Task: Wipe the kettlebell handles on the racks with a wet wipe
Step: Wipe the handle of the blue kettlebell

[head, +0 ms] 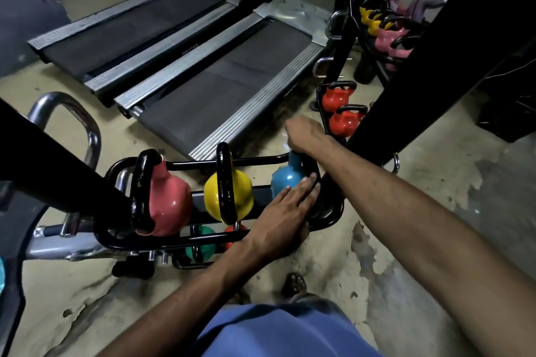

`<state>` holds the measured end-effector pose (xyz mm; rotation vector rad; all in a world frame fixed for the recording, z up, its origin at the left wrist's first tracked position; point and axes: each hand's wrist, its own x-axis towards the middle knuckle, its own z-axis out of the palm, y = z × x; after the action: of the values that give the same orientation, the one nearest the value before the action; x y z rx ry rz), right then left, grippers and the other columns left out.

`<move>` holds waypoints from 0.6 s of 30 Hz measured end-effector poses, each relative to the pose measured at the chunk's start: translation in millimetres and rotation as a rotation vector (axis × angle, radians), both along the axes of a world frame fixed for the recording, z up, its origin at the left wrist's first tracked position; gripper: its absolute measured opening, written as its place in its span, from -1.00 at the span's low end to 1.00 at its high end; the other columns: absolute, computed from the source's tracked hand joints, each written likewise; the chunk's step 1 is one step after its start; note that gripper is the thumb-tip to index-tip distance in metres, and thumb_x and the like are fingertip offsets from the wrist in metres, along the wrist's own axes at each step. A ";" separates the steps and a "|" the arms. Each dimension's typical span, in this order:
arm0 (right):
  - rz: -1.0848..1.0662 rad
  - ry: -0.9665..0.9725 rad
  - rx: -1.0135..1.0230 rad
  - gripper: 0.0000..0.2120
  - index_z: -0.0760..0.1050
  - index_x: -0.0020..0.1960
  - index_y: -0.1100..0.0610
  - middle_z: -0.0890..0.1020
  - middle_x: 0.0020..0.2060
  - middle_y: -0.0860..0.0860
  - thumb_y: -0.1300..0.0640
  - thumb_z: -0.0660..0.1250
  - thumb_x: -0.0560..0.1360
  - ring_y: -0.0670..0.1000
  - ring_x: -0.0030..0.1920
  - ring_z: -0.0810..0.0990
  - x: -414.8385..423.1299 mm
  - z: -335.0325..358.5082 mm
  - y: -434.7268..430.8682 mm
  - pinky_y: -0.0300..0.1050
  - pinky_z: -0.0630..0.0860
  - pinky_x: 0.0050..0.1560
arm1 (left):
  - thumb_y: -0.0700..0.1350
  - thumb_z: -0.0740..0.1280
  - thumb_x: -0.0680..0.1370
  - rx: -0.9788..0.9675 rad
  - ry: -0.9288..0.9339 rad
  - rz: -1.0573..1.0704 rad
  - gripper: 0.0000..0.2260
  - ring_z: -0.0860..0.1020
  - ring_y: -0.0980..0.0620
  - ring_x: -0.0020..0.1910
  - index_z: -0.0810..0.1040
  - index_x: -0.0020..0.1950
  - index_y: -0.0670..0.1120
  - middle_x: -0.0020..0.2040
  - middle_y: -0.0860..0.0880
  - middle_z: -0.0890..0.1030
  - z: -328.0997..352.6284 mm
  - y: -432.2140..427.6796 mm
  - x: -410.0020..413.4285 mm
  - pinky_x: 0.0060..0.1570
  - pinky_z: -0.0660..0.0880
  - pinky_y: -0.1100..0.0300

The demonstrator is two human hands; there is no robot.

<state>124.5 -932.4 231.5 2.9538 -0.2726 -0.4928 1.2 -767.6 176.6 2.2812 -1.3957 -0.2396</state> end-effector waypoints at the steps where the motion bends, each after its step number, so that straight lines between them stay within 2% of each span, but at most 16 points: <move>1: -0.046 0.006 -0.004 -0.73 0.57 0.24 0.21 0.64 0.18 0.19 0.22 0.31 0.56 0.23 0.19 0.63 1.0 -0.4 0.7 0.03 0.58 0.08 | -0.19 0.30 0.52 -0.002 0.001 -0.002 -0.21 -0.08 0.02 0.67 -0.01 0.69 -0.09 0.70 -0.06 -0.11 -0.4 0.4 0.1 0.63 0.03 0.02; 4: 0.035 0.061 -0.064 -0.72 0.58 0.26 0.18 0.64 0.19 0.13 0.23 0.28 0.58 0.18 0.20 0.64 4.6 -7.6 8.2 -0.01 0.56 0.03 | -0.18 0.30 0.52 0.001 0.000 -0.002 -0.21 -0.07 0.02 0.67 0.01 0.69 -0.09 0.70 -0.05 -0.10 -1.6 0.6 1.5 0.62 0.07 0.00; 7: 0.180 0.120 -0.025 -0.80 0.62 0.14 0.17 0.67 0.05 0.13 0.18 0.38 0.53 0.18 0.09 0.66 5.9 -10.6 4.7 -0.07 0.48 -0.12 | -0.17 0.28 0.53 0.004 0.003 0.013 -0.23 -0.08 0.04 0.67 0.00 0.69 -0.07 0.70 -0.04 -0.11 -1.4 0.4 1.7 0.62 0.07 0.00; 9: 0.156 0.138 0.055 -0.83 0.62 0.03 0.20 0.66 -0.07 0.14 0.14 0.42 0.48 0.21 0.01 0.66 5.0 -8.4 -5.4 -0.09 0.48 -0.17 | -0.18 0.28 0.54 0.005 0.000 0.010 -0.23 -0.09 0.05 0.67 -0.01 0.69 -0.06 0.70 -0.03 -0.13 -1.3 0.7 1.0 0.62 0.06 0.00; 10: 0.102 0.115 0.111 -0.82 0.62 0.03 0.21 0.67 -0.06 0.16 0.14 0.41 0.47 0.22 0.01 0.66 3.8 -6.2 -10.9 -0.07 0.51 -0.16 | -0.17 0.29 0.55 0.004 -0.002 0.009 -0.23 -0.10 0.05 0.67 -0.02 0.69 -0.06 0.70 -0.03 -0.14 -0.5 1.1 0.5 0.62 0.05 0.00; 12: -0.075 -0.015 0.230 -0.77 0.61 0.07 0.24 0.67 0.03 0.23 0.13 0.34 0.49 0.24 0.06 0.65 -0.3 -4.8 -19.5 -0.06 0.57 -0.06 | -0.17 0.30 0.58 0.005 -0.006 0.005 -0.23 -0.12 0.06 0.66 -0.05 0.69 -0.06 0.69 -0.02 -0.17 0.9 1.3 0.3 0.63 0.02 0.02; 15: -0.489 -0.258 0.523 -0.70 0.59 0.13 0.31 0.64 0.11 0.31 0.10 0.32 0.54 0.29 0.13 0.62 -18.4 -19.1 -27.0 -0.09 0.45 -0.07 | -0.17 0.34 0.60 0.011 -0.033 0.006 -0.20 -0.14 0.09 0.66 -0.09 0.69 -0.05 0.68 -0.01 -0.22 0.8 1.7 0.1 0.63 -0.04 0.07; 16: -0.660 -0.319 0.703 -0.69 0.60 0.12 0.32 0.64 0.09 0.32 0.10 0.34 0.53 0.29 0.09 0.63 -27.5 -27.8 -27.8 -0.06 0.44 -0.09 | -0.18 0.37 0.58 0.011 -0.043 0.012 -0.17 -0.14 0.09 0.66 -0.09 0.69 -0.05 0.68 0.00 -0.22 0.3 1.7 -0.4 0.63 -0.04 0.08; 18: -1.012 -0.302 1.214 -0.67 0.63 -0.01 0.33 0.68 -0.08 0.30 0.10 0.46 0.37 0.21 -0.17 0.67 -50.4 -40.3 -23.1 0.03 0.49 -0.21 | -0.19 0.40 0.54 0.014 -0.036 0.019 -0.13 -0.14 0.08 0.66 -0.09 0.69 -0.07 0.69 -0.01 -0.21 -1.1 1.0 -2.1 0.63 -0.03 0.08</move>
<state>74.2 -955.5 191.2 3.7080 -2.2721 -0.3206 -0.9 -766.5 175.5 2.3204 -1.3932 -0.2041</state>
